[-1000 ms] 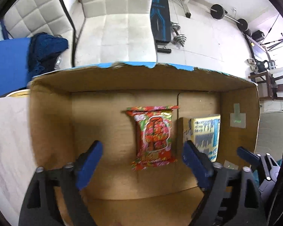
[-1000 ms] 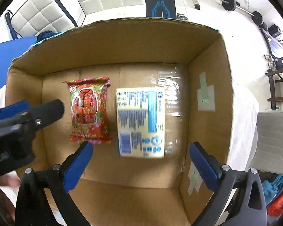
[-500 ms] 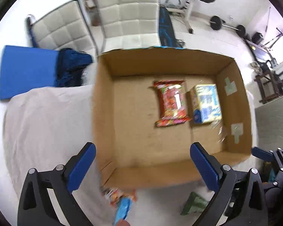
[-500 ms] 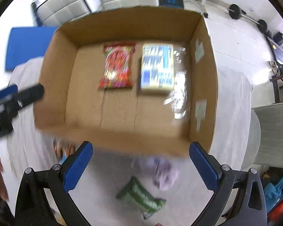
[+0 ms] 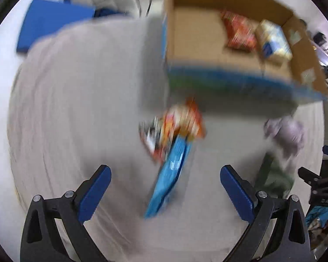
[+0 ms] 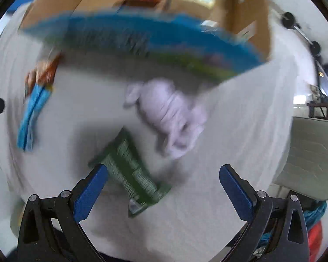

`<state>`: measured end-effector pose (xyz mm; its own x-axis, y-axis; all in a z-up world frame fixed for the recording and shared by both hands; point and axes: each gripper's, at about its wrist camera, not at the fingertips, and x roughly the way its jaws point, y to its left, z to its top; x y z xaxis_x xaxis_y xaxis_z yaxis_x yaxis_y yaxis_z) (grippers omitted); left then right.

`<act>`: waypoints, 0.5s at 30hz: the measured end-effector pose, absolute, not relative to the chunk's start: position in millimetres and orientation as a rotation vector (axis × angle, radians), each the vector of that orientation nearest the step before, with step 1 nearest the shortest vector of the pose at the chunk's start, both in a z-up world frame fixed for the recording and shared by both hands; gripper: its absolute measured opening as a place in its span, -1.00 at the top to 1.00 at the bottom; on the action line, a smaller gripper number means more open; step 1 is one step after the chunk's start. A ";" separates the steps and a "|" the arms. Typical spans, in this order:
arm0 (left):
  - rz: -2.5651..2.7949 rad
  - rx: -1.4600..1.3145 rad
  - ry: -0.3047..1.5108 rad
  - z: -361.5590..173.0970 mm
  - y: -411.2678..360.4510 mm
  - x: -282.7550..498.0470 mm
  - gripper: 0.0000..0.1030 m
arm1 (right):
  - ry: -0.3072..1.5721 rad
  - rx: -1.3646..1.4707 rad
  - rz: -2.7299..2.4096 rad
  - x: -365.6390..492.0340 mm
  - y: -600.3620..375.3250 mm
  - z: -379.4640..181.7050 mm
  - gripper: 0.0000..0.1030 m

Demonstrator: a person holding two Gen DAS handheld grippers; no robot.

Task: Organize soft objects
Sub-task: 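Move both tools back toward the remaining items on the table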

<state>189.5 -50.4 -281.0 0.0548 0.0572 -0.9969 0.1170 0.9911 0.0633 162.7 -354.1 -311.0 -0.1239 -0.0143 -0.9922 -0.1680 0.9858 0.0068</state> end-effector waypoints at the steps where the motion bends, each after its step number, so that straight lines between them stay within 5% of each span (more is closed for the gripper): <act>1: -0.036 0.120 1.547 -290.4 -45.8 181.6 -0.99 | 1.698 -0.116 0.132 157.6 -354.8 -316.1 -1.00; 15: -0.245 -0.426 1.827 -357.3 -154.1 135.7 -0.99 | 1.630 0.310 -0.141 119.6 -475.3 -317.1 -1.00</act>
